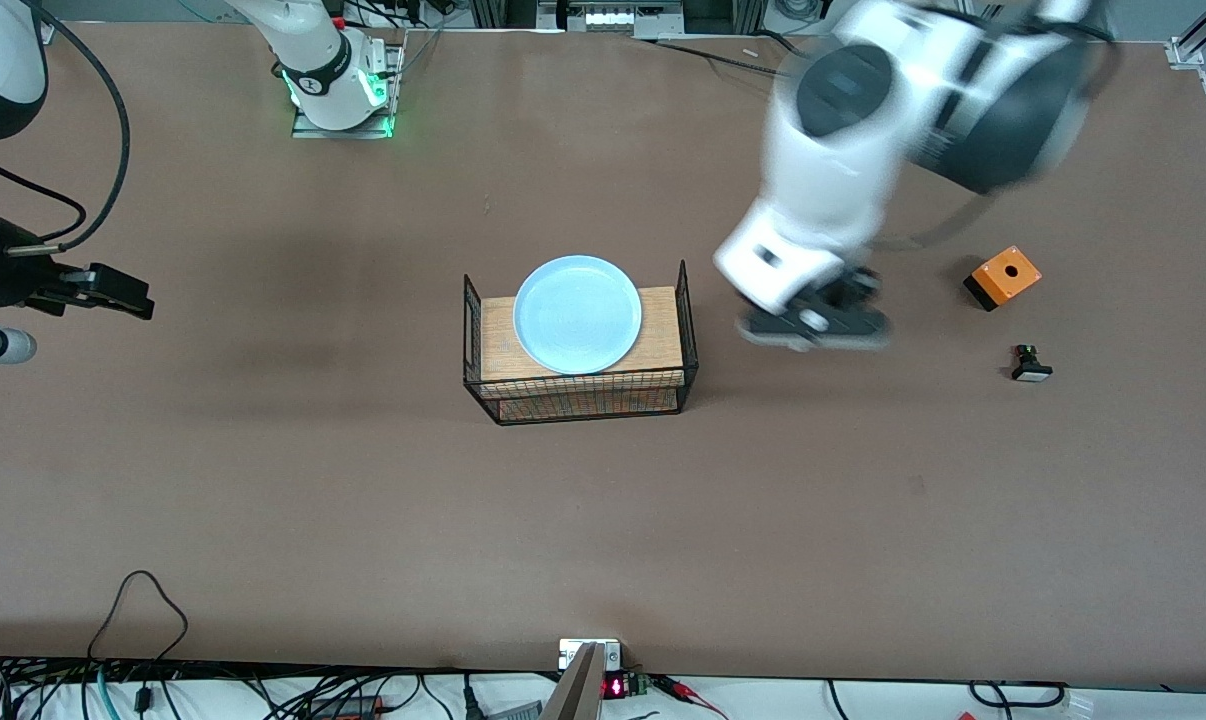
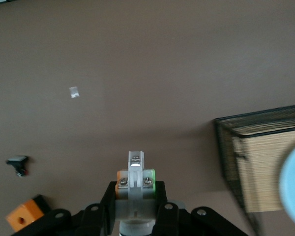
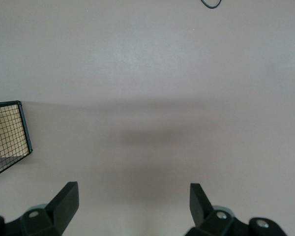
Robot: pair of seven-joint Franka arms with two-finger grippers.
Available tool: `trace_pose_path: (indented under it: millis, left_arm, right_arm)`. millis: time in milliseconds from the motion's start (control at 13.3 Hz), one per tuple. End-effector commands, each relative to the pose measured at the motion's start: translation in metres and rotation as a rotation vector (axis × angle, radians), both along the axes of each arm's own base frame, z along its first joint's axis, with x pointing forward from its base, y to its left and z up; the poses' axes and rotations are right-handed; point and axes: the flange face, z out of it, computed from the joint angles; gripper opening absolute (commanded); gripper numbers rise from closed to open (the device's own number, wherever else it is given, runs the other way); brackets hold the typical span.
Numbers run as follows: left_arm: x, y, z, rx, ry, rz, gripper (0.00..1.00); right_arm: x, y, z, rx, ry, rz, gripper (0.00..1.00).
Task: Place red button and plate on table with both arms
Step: 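Lift the button and carry it beside the orange box, then lower the button with the left gripper while the right gripper reaches out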
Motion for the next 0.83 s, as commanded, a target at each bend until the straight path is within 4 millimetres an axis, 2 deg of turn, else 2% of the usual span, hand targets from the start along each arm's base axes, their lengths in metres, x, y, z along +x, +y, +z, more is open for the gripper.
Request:
trace_pose_path:
  millis: [0, 75, 301, 527, 677, 753]
  left_arm:
    - [0.018, 0.072, -0.019, -0.016, 0.128, -0.2, 0.11]
    - [0.027, 0.103, -0.025, -0.021, 0.154, -0.226, 0.11]
    - [0.044, 0.181, -0.075, -0.044, 0.262, -0.277, 0.11]
    - [0.039, 0.23, -0.137, -0.057, 0.309, -0.298, 0.1]
    - [0.026, 0.253, -0.176, -0.07, 0.313, -0.277, 0.11]
    - [0.02, 0.255, -0.191, -0.074, 0.306, -0.282, 0.11]
  right_arm:
    - [0.002, 0.003, 0.004, 0.002, -0.006, 0.003, 1.0]
    - [0.002, 0.002, 0.004, 0.002, -0.006, 0.003, 1.0]
    - [0.002, 0.0, 0.004, 0.003, -0.006, 0.001, 1.0]
    - [0.002, 0.002, 0.004, 0.003, -0.006, 0.004, 1.0]
    - [0.002, 0.003, 0.004, 0.002, -0.003, 0.006, 1.0]
    - [0.002, 0.001, 0.004, 0.003, -0.004, 0.004, 1.0]
